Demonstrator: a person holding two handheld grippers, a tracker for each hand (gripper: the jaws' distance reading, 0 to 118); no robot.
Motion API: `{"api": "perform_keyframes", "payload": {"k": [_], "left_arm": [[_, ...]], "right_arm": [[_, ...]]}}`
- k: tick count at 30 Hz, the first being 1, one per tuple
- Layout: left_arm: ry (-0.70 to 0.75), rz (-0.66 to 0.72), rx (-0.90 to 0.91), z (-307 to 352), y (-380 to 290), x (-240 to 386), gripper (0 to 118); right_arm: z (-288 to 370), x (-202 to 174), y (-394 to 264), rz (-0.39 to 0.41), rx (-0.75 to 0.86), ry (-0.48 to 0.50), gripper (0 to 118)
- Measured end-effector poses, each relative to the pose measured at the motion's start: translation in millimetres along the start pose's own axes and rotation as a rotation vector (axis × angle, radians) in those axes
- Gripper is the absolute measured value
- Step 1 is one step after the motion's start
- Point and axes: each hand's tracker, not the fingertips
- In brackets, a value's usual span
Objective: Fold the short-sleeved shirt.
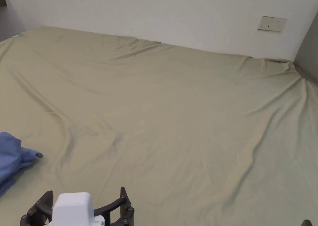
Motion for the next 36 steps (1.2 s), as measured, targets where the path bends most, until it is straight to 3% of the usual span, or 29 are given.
{"api": "perform_keyframes", "payload": {"k": [20,31,36], "left_arm": [[-0.006,-0.028,0.010,1.4,-2.2,2.9,118],[-0.021,0.067,0.015,2.9,-1.9,-12.8,118],[-0.053,-0.006,0.050,10.5,-4.6,-1.1,118]], "right_arm": [[2.4,-3.0,-0.3,0.022,0.016,0.013,118],[7.5,1.1,-1.9,0.003,0.039,0.021,118],[8.6,1.5,-2.8,0.002,0.047,0.033,118]]}}
